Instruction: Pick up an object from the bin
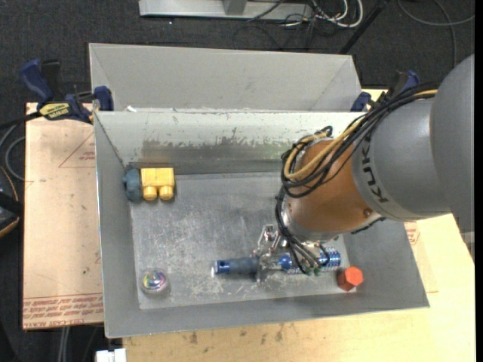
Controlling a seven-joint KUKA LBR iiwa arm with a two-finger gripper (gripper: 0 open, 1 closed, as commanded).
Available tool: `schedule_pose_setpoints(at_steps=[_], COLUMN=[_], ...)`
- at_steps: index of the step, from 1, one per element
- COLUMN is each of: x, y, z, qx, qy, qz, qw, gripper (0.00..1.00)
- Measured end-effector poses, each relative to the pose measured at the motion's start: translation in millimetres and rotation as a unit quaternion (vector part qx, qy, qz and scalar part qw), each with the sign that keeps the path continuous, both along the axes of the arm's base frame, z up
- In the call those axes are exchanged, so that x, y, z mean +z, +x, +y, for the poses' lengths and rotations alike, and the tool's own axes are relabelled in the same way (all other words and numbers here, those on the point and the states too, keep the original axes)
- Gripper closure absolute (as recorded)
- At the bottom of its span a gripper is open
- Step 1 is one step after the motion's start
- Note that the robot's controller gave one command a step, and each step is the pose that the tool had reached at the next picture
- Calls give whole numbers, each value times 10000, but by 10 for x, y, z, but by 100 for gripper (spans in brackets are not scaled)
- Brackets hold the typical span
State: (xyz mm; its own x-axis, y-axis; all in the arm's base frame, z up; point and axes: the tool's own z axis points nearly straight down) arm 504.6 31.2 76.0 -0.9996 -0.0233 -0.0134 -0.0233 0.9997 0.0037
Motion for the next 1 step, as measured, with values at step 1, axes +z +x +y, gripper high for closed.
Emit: schedule_pose_setpoints(at_steps=[1], x=[1544], y=[8], z=[134], qx=[134], qy=[-15], qz=[22], qw=[9999], gripper=[100])
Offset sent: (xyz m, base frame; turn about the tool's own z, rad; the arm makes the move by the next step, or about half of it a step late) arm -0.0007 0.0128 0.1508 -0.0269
